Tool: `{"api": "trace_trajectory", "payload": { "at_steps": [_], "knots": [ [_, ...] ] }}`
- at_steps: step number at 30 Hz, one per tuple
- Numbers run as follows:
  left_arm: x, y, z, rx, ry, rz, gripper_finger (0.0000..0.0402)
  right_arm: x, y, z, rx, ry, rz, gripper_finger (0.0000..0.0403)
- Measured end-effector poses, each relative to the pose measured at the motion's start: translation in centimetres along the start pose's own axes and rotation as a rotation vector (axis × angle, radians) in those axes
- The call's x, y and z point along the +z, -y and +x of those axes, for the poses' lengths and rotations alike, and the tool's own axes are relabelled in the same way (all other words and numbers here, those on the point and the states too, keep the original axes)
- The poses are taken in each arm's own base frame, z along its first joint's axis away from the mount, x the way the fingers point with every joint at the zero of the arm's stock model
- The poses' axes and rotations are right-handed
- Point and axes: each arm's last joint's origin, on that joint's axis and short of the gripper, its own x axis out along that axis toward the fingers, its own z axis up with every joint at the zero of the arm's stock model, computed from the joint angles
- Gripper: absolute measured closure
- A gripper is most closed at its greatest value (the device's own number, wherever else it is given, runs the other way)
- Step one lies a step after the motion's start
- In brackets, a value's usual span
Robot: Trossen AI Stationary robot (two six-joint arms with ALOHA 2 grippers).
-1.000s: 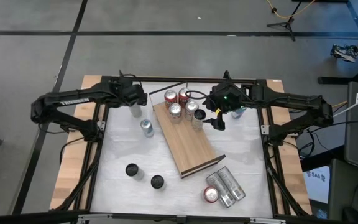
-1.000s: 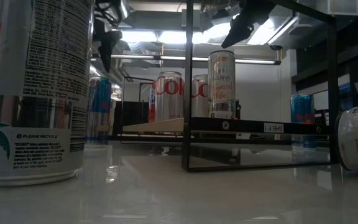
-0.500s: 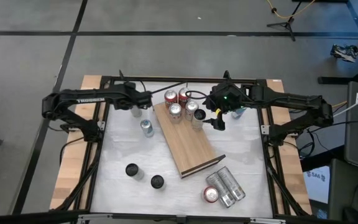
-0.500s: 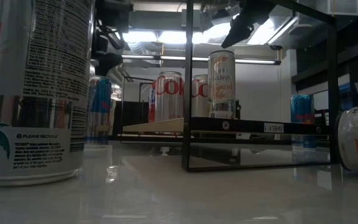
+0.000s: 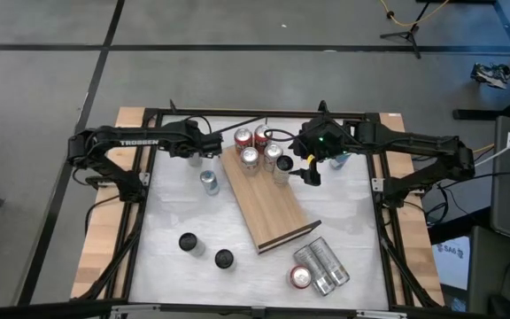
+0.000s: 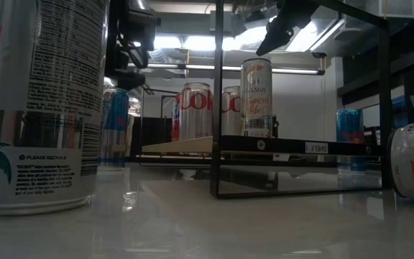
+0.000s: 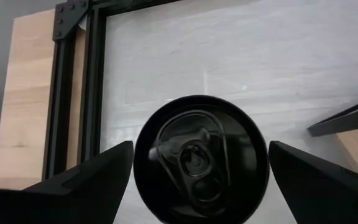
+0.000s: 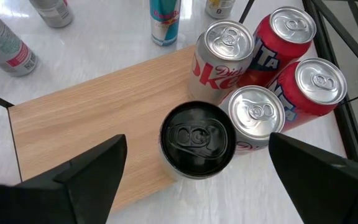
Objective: Place canned beverage on shelf
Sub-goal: Align the yellow soda can with the other yellow soda can
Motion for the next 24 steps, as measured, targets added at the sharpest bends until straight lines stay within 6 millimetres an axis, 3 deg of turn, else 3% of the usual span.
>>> {"api": "trace_trajectory", "payload": {
  "at_steps": [14, 24],
  "knots": [
    [-0.07, 0.05, 0.03, -0.006, -0.019, 0.0, 0.0039, 0.0, 0.01, 0.0, 0.0, 0.0, 0.0, 0.0015],
    [-0.05, 0.04, 0.03, -0.002, -0.009, -0.054, 0.0101, 0.0, 0.0, 0.0, 0.0, 0.0, 0.0, 0.0015]
  ]
}}
